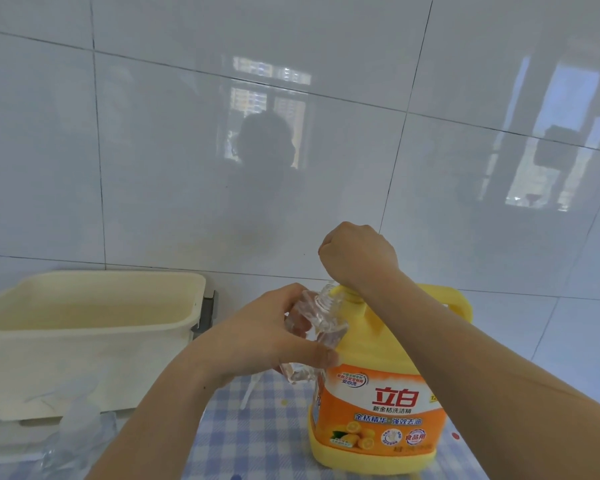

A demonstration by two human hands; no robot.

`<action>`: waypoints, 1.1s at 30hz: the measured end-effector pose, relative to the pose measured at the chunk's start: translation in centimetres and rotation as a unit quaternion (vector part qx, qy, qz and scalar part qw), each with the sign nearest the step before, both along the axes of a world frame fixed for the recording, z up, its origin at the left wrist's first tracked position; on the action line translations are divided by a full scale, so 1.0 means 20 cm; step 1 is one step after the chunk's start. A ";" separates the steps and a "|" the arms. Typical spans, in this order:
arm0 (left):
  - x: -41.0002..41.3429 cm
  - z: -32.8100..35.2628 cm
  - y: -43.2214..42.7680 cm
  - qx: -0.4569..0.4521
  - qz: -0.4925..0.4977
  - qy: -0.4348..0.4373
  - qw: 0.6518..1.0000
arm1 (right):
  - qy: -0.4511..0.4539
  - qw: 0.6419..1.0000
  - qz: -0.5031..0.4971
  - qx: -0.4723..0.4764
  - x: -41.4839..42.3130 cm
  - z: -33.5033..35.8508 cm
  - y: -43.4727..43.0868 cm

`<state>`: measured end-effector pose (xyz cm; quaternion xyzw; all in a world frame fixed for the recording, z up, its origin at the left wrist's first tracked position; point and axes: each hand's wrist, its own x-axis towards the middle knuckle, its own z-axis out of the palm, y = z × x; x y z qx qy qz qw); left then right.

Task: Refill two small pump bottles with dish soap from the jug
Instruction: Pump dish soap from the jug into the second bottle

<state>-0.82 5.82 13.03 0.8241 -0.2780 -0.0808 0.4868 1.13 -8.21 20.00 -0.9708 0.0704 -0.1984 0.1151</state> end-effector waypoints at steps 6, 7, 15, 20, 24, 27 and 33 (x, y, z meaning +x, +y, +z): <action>0.00 0.00 0.00 -0.010 -0.003 0.005 1.000 | -0.001 1.000 0.001 0.022 0.00 0.01 0.00; 0.00 0.00 0.00 -0.011 -0.002 0.005 1.000 | -0.007 1.000 0.000 0.028 0.01 0.01 0.00; -0.02 0.02 -0.01 -0.029 -0.014 0.018 0.999 | -0.085 0.995 -0.019 0.051 0.00 0.17 -0.01; -0.02 0.02 -0.01 -0.037 -0.003 0.014 0.999 | -0.073 0.997 -0.015 0.026 -0.02 0.15 0.01; -0.02 0.03 -0.01 -0.038 0.008 0.006 0.999 | -0.054 0.998 -0.013 0.023 -0.01 0.12 0.01; -0.03 0.03 0.00 -0.041 0.008 0.009 0.999 | -0.058 0.998 -0.012 0.024 0.00 0.11 0.01; -0.04 0.04 -0.01 -0.040 0.007 0.009 0.999 | -0.068 0.997 0.001 0.028 0.02 0.09 -0.01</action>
